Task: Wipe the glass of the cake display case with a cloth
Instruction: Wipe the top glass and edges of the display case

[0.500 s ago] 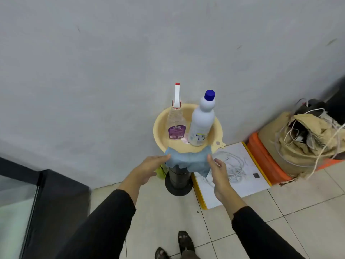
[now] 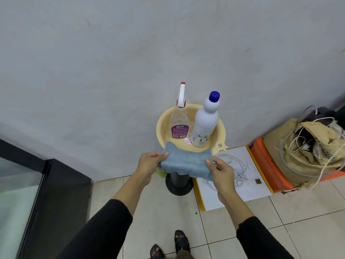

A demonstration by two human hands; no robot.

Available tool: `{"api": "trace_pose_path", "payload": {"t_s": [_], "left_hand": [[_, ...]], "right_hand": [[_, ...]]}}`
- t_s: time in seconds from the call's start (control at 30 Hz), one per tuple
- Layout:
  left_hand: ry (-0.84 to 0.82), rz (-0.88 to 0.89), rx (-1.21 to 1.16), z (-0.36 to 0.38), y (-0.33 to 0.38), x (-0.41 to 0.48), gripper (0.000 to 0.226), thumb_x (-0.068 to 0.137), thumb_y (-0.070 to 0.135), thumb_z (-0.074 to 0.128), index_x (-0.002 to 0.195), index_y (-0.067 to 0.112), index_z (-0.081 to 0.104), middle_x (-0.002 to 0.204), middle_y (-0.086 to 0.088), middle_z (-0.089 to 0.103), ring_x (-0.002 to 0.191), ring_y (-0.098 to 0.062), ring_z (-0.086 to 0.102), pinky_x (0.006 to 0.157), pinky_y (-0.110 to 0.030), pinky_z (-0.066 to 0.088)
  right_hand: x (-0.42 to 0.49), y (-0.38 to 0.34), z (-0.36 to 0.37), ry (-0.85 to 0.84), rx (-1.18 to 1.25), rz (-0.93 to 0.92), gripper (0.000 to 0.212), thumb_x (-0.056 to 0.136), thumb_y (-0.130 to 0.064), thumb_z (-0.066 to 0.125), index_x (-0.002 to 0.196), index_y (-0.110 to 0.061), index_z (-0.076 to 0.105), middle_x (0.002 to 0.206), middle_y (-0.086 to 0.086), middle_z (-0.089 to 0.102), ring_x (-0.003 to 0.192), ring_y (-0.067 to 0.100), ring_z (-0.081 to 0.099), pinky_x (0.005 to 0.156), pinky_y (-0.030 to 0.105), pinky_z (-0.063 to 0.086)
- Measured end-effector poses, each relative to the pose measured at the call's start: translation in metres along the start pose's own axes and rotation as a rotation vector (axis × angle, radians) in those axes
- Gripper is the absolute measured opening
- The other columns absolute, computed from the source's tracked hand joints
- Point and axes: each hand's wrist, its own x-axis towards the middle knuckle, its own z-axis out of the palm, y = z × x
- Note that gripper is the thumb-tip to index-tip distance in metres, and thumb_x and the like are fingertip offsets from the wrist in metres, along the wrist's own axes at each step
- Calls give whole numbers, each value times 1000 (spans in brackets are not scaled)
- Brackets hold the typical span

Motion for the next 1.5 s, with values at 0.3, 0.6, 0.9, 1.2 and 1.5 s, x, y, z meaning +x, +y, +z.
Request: {"api": "trace_pose_path", "payload": {"t_s": [0.3, 0.6, 0.9, 1.2, 1.5], "left_hand": [[380, 512, -163, -101, 55, -80, 14, 93, 20, 64, 94, 10, 73, 84, -9, 68, 77, -12, 61, 69, -13, 50], [916, 841, -45, -296, 143, -157, 14, 97, 17, 59, 84, 15, 63, 106, 5, 71, 90, -5, 67, 77, -26, 54], [1278, 734, 493, -485, 235, -234, 30, 77, 35, 79, 67, 25, 52, 72, -16, 65, 63, -18, 56, 59, -36, 47], [1369, 423, 573, -640, 264, -175, 42, 73, 17, 84, 84, 16, 43, 84, -8, 62, 70, -10, 54, 60, -13, 43], [1430, 301, 468, -721, 276, -109, 36, 79, 24, 80, 99, 11, 53, 97, -10, 69, 82, -15, 59, 63, -16, 44]], "right_hand": [[-13, -90, 90, -304, 11, -455, 20, 87, -18, 69, 88, -38, 72, 118, -12, 59, 113, 14, 57, 88, 32, 51], [-77, -178, 303, -921, 325, -515, 12, 90, -1, 63, 89, -10, 72, 92, -7, 75, 93, 8, 69, 81, 22, 52], [-147, -234, 524, -1160, 468, -373, 9, 77, -3, 78, 76, -7, 71, 72, 0, 73, 75, 17, 68, 79, 31, 57], [-180, -226, 659, -1242, 271, -380, 31, 73, -6, 83, 62, -9, 55, 62, -6, 68, 62, 9, 65, 67, 22, 53], [-174, -284, 735, -1241, -267, -1174, 35, 80, -29, 76, 98, -26, 47, 92, -13, 52, 85, 11, 50, 68, 28, 46]]}}
